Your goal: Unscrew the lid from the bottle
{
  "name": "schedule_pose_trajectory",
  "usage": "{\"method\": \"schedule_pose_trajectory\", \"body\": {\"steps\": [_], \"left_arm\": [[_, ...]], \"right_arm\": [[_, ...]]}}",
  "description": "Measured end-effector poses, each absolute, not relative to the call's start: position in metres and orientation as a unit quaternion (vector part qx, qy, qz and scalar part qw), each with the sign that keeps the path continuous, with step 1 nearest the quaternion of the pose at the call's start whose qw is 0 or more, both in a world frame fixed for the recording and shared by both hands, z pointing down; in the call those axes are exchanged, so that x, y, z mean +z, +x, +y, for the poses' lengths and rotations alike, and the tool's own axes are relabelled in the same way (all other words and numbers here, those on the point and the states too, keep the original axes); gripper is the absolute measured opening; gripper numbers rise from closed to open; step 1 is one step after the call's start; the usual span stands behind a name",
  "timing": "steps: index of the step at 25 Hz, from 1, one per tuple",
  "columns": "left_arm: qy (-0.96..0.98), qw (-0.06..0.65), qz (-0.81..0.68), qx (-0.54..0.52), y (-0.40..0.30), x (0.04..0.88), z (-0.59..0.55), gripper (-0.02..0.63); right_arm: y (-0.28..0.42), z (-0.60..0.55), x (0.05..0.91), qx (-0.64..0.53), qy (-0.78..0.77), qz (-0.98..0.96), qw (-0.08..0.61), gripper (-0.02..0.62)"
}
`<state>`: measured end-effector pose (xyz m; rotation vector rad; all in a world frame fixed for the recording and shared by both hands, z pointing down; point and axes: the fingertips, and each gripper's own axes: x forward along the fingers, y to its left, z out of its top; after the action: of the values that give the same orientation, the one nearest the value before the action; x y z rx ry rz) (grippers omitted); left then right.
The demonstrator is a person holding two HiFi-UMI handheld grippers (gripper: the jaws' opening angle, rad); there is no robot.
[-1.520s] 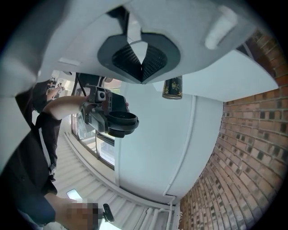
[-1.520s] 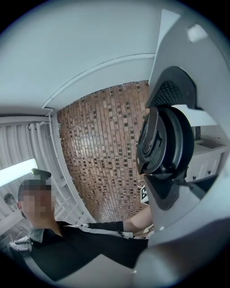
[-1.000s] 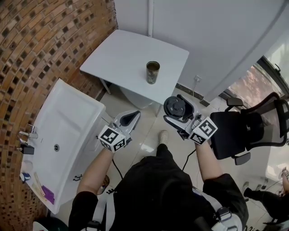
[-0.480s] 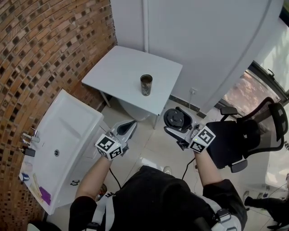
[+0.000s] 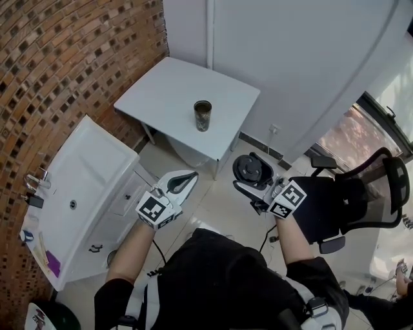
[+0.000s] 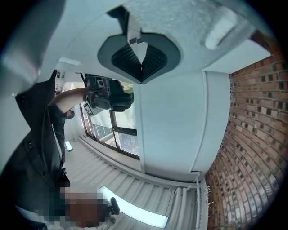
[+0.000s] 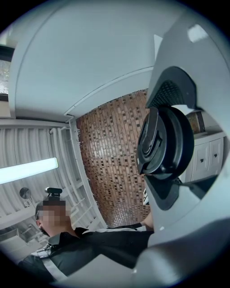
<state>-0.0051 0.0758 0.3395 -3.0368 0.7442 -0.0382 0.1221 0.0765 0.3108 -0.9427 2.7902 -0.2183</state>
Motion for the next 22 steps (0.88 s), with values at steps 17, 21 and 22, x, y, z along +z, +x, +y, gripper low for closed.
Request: {"method": "schedule_pose_trajectory", "body": {"steps": [17, 21, 22], "left_arm": [[-0.973, 0.003, 0.232, -0.008, 0.023, 0.353, 0.087, 0.003], [-0.972, -0.003, 0.234, -0.009, 0.021, 0.354, 0.085, 0.003], [-0.972, -0.002, 0.234, -0.011, 0.021, 0.355, 0.084, 0.002]], "right_arm": [[0.114, 0.078, 0.325, -0.064, -0.283, 0.953, 0.082, 0.46], [0.112, 0.081, 0.327, -0.06, -0.28, 0.955, 0.076, 0.46], [0.112, 0.081, 0.327, -0.06, -0.28, 0.955, 0.074, 0.46]]}}
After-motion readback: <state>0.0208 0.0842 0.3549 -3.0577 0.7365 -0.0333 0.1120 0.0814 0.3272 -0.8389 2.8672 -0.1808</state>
